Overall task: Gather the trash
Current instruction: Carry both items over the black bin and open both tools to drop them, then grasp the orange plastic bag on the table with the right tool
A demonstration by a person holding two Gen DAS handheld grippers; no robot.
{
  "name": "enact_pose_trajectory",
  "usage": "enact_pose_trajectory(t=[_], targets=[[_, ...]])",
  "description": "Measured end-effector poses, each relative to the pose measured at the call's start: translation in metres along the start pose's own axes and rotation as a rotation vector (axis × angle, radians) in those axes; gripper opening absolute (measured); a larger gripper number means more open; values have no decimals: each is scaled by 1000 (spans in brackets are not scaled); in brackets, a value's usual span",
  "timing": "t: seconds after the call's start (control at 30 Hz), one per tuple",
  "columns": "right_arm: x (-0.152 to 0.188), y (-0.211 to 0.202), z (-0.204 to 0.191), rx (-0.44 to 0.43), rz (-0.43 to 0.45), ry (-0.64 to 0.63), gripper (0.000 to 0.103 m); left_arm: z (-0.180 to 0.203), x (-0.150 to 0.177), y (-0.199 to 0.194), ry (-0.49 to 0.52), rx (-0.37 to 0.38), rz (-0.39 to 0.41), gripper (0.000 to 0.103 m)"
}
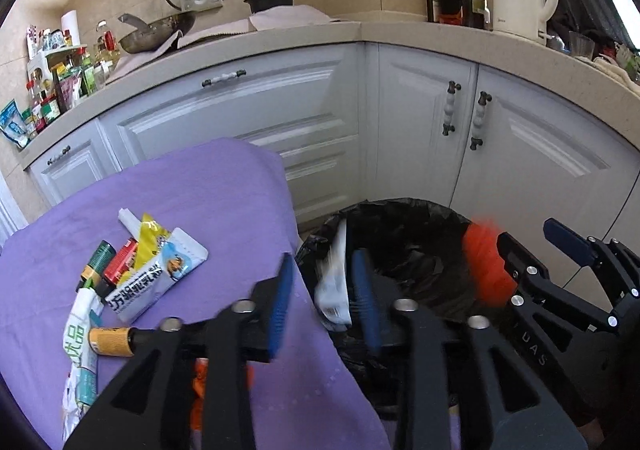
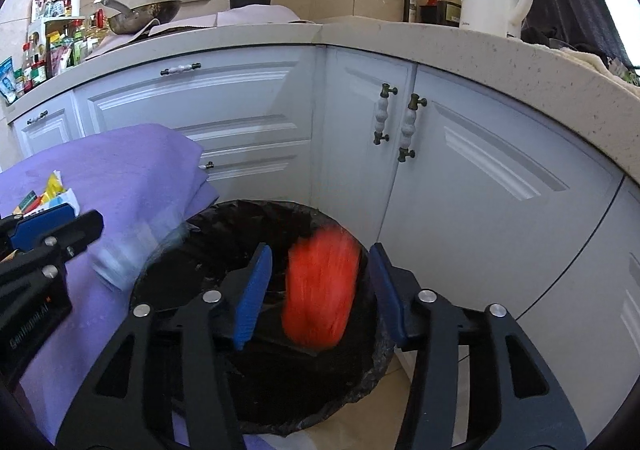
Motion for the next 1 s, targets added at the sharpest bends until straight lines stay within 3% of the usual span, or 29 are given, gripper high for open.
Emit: enact_pose_trajectory(t=[0.5, 1.0], targets=[[7, -17, -14, -24, -12, 25, 66, -30, 12, -14, -49, -38, -28, 53], [19, -57, -94, -135, 3, -38, 68, -135, 53, -72, -143, -214, -2, 60]])
Point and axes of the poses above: each gripper's, at about its wrist camera, not at the fingertips, and y roughly the way its jaws point, z to its right, x to its underside, the point moved 6 cm from there along y, roughly the way its jaws point, and after that the axes turned 4 degrees about -x, right-handed, at the moved point
